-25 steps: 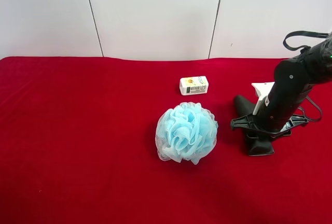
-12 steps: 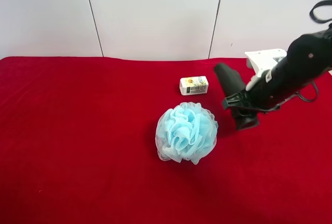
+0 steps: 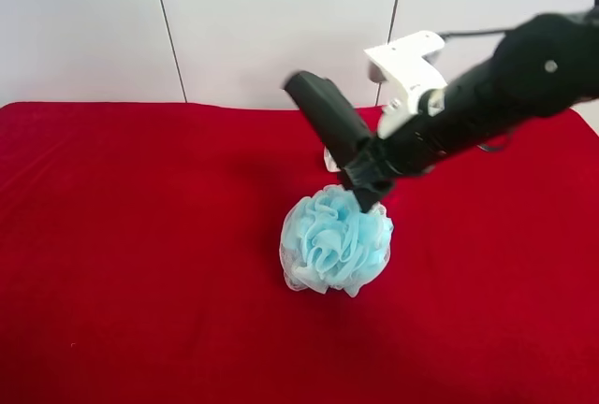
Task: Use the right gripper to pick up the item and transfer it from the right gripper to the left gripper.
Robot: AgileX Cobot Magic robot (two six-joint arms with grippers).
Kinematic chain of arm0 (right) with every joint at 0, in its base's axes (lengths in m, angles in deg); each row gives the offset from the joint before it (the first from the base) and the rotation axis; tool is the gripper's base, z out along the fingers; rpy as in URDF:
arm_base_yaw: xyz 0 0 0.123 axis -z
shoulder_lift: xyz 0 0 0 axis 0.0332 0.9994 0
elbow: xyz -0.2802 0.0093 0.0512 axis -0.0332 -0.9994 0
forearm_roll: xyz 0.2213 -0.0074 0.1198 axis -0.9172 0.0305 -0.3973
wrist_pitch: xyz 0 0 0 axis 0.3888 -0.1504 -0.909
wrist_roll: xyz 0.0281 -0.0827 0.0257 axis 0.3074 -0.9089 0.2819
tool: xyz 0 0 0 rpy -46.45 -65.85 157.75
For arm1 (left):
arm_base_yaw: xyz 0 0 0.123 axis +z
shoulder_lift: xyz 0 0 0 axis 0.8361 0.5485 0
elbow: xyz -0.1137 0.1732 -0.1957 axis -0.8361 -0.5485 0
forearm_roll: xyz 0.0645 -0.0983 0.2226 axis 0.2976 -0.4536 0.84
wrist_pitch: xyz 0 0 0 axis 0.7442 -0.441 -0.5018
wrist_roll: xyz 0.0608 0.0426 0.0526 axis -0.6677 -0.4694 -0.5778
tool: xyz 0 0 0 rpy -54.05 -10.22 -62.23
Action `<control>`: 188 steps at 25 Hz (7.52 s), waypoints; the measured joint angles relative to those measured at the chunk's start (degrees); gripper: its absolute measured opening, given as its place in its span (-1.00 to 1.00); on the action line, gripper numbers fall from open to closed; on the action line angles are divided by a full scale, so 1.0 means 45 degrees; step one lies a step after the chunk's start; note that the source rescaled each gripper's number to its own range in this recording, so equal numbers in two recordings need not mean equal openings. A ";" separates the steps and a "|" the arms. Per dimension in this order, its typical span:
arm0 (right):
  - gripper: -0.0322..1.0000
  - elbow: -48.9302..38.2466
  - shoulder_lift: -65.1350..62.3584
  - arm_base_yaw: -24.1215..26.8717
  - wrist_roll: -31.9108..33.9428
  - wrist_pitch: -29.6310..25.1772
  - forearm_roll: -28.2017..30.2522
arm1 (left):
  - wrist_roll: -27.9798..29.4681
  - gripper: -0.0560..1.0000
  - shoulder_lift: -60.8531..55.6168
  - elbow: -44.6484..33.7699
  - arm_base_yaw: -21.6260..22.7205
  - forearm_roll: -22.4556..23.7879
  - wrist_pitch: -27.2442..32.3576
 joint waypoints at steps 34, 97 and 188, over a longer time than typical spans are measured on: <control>-0.75 0.2353 0.1740 -0.1548 -0.4607 0.0195 -0.3917 | 0.0000 1.00 0.0000 0.0000 0.0000 0.0000 0.0000; -0.83 0.8332 0.5214 0.0178 -1.4222 -0.2977 -1.0079 | -0.3566 1.00 0.5191 0.0304 0.0000 -0.4562 -0.5143; 0.92 0.8332 0.5300 -0.1128 -1.1828 -0.2168 -1.0342 | -0.9908 -0.88 1.6400 0.4256 -0.4671 -1.3051 -1.6426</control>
